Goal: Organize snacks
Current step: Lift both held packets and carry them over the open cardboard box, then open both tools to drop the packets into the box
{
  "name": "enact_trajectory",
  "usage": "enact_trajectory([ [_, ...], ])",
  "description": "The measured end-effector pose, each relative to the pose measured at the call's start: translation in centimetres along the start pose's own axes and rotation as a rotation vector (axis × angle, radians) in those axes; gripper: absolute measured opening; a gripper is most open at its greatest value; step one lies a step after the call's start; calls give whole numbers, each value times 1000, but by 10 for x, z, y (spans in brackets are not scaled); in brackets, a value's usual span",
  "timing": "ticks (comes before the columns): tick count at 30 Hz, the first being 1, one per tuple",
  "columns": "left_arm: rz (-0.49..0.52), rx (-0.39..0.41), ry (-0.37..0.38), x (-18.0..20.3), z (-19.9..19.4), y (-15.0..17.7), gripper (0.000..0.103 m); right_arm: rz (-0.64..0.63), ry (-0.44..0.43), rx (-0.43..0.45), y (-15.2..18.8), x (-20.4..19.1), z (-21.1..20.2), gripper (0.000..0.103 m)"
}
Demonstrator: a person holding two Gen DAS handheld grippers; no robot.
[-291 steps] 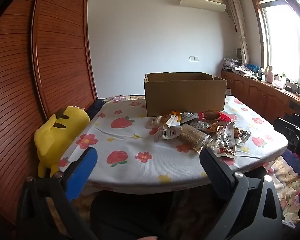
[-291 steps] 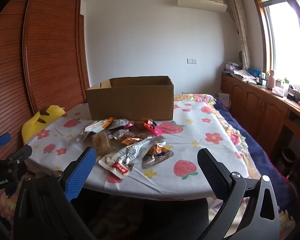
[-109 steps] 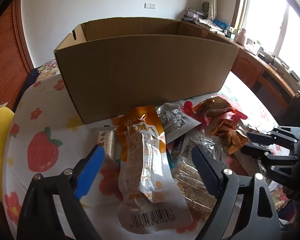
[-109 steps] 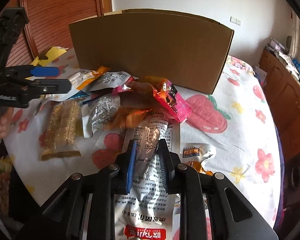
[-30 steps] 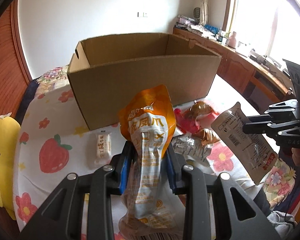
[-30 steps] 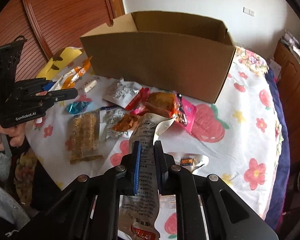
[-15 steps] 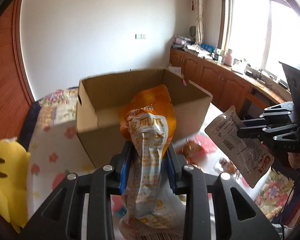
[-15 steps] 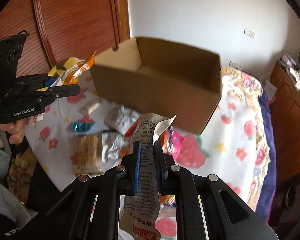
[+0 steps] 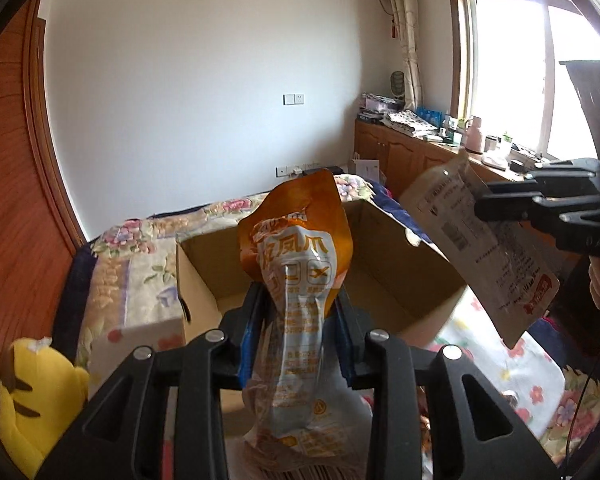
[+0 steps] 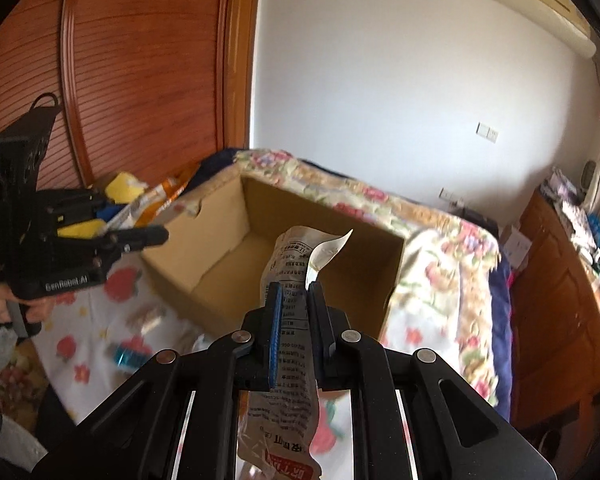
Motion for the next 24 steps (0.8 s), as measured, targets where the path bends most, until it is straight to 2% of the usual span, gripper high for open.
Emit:
enact_trajectory([
  [4, -11, 6, -3, -13, 20, -12, 32, -12, 5, 22, -26, 5, 18, 10],
  [12, -37, 2, -3, -32, 63, -6, 32, -54, 42, 28, -58, 9, 68, 10],
  [19, -46, -37, 0, -31, 92, 10, 34, -67, 68, -6, -48, 12, 115, 10],
  [24, -52, -64, 4, -29, 101, 16, 40, -71, 79, -50, -34, 13, 142, 10],
])
Point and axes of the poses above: each gripper's, at about its wrist camera, not at the fingertips, and z roughly the way its jaws point, x to its right, y to its underside, the point moved 3 cm from there along z, roughly the way its jaws point, and after that the axes turned 8 degrees about z, right-handed, at the moved point
